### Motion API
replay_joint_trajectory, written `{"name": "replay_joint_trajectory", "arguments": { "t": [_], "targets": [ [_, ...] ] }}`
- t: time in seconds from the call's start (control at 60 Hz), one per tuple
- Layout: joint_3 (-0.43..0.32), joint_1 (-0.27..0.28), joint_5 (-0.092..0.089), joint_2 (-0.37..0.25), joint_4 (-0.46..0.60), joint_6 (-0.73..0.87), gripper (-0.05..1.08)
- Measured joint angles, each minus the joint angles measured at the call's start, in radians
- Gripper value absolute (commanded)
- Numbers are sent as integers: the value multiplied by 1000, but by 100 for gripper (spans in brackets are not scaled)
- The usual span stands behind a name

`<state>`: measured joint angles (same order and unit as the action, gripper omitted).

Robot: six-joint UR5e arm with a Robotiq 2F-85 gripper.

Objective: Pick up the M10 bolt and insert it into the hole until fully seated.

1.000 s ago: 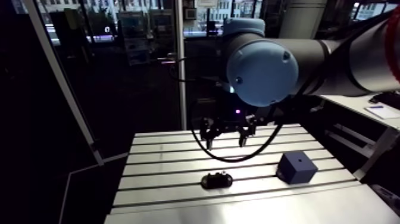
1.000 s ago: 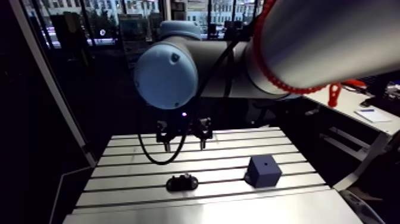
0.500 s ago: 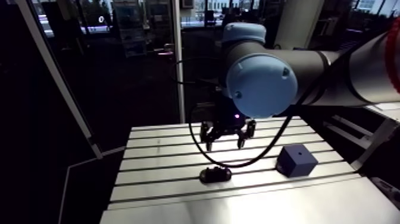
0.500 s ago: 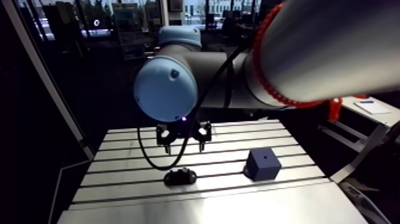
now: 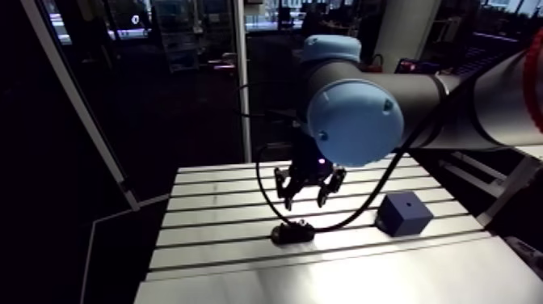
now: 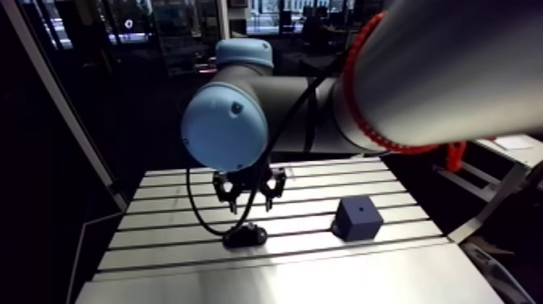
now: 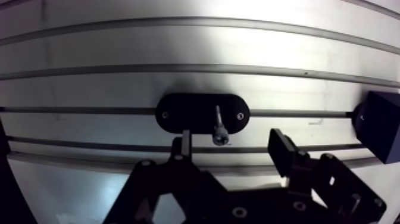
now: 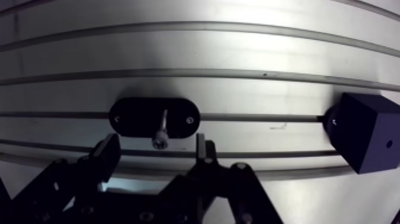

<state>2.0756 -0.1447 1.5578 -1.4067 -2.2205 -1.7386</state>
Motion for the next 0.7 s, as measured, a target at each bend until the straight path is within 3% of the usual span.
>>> {"name": "replay_joint_trajectory", "arguments": {
  "t": [0.367, 0.7],
  "targets": [
    [21, 0, 2, 11, -33, -3, 46],
    [27, 0, 3, 22, -37, -2, 48]
  ]
}}
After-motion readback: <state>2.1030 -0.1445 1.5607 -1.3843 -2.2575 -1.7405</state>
